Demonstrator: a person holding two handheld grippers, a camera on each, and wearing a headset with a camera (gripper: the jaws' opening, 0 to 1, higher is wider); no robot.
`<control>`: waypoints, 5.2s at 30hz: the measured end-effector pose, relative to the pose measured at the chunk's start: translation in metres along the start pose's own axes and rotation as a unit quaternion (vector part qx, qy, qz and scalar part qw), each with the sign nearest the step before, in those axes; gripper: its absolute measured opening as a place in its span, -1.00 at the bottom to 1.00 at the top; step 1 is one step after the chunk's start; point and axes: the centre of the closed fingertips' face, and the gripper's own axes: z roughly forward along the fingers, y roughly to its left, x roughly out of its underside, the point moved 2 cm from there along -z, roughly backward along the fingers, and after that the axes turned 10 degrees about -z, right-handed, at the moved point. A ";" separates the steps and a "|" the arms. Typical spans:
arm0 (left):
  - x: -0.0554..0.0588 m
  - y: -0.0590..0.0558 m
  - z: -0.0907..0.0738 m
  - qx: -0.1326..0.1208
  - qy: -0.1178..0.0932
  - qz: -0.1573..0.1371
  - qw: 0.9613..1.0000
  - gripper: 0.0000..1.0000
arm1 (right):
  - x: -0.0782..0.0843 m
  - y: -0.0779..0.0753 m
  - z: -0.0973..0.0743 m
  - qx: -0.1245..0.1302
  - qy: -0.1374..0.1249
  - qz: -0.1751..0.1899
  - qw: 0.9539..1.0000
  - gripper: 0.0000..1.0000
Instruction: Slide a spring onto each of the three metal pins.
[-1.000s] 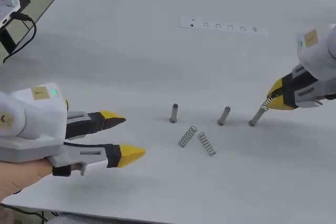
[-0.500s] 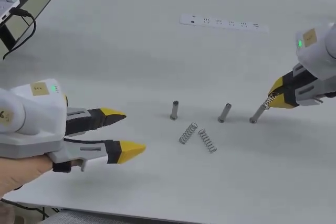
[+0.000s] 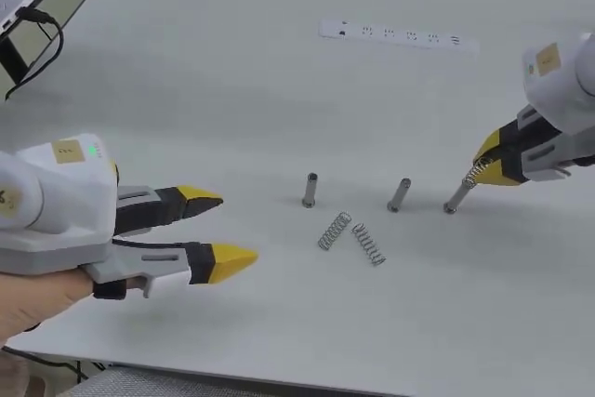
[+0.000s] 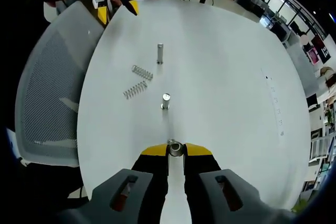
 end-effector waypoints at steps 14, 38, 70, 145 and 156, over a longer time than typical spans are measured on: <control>-0.001 0.000 -0.001 0.000 -0.002 -0.001 1.000 -0.20 | 0.004 0.000 0.006 -0.007 0.002 0.003 1.000 -0.84; -0.001 0.004 -0.001 -0.002 -0.004 -0.002 1.000 -0.21 | 0.014 0.006 0.022 -0.024 0.010 0.017 1.000 -0.84; 0.001 0.003 -0.002 0.000 0.003 0.000 1.000 -0.21 | 0.023 0.018 0.040 -0.033 0.005 0.044 0.998 -0.83; -0.027 -0.001 0.001 -0.002 -0.039 -0.006 0.999 -0.01 | -0.019 0.029 -0.047 0.133 -0.290 0.193 0.928 -0.22; -0.042 -0.002 -0.003 -0.004 -0.053 0.013 0.999 0.03 | -0.005 0.049 -0.056 0.152 -0.306 0.223 0.913 -0.20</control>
